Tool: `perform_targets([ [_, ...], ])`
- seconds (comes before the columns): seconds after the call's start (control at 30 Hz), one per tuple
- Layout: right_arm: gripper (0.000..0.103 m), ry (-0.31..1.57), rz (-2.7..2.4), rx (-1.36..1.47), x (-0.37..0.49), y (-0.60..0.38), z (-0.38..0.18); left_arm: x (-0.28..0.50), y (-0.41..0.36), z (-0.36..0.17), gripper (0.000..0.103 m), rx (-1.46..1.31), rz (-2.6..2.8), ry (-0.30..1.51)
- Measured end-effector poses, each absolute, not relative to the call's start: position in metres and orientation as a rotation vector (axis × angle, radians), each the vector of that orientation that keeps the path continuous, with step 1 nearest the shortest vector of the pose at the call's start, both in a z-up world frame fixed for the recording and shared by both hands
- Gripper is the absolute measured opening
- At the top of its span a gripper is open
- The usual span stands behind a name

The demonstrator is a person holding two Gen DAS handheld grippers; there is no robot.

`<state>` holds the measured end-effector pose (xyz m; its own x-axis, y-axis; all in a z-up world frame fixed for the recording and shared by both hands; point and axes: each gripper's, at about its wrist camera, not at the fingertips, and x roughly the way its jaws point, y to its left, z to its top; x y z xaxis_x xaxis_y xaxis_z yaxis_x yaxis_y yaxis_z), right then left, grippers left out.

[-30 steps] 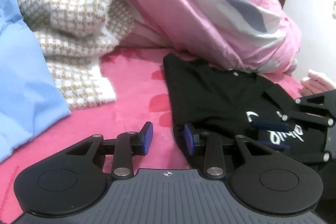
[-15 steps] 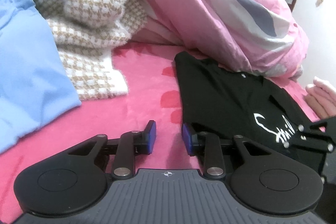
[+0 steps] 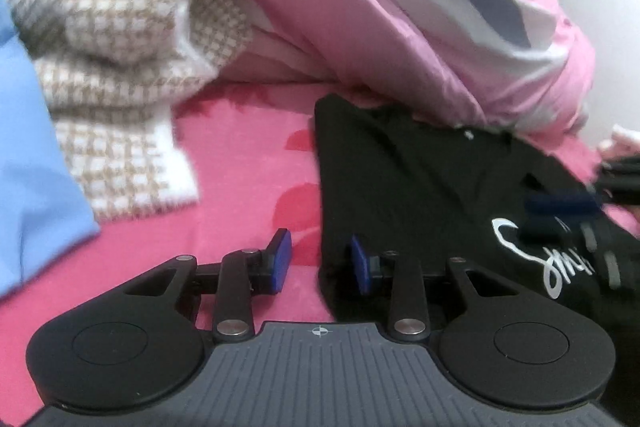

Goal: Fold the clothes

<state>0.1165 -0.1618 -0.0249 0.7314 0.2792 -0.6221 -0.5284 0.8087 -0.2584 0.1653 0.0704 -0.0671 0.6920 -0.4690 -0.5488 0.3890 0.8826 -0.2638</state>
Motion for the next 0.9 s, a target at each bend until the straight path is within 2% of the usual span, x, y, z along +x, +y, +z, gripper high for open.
perform_targets([
  [0.17, 0.021, 0.677, 0.324, -0.042, 0.190, -0.216, -0.024, 0.166, 0.082, -0.073, 0.032, -0.200, -0.504, 0.646],
  [0.27, 0.021, 0.716, 0.309, 0.103, 0.217, -0.232, -0.033, 0.168, 0.087, -0.076, 0.032, -0.236, -0.518, 0.645],
  [0.43, 0.019, 0.764, 0.331, 0.093, 0.229, -0.224, -0.048, 0.171, 0.096, -0.079, 0.032, -0.308, -0.543, 0.649],
  [0.57, 0.001, 0.734, 0.310, 0.023, 0.220, -0.214, -0.047, 0.172, 0.100, -0.081, 0.032, -0.340, -0.554, 0.648],
  [0.77, 0.001, 0.628, 0.235, 0.103, 0.197, -0.224, -0.034, 0.172, 0.101, -0.080, 0.032, -0.346, -0.556, 0.647],
  [0.9, 0.001, 0.678, 0.177, 0.160, 0.204, -0.233, -0.046, 0.172, 0.102, -0.080, 0.032, -0.349, -0.557, 0.648],
])
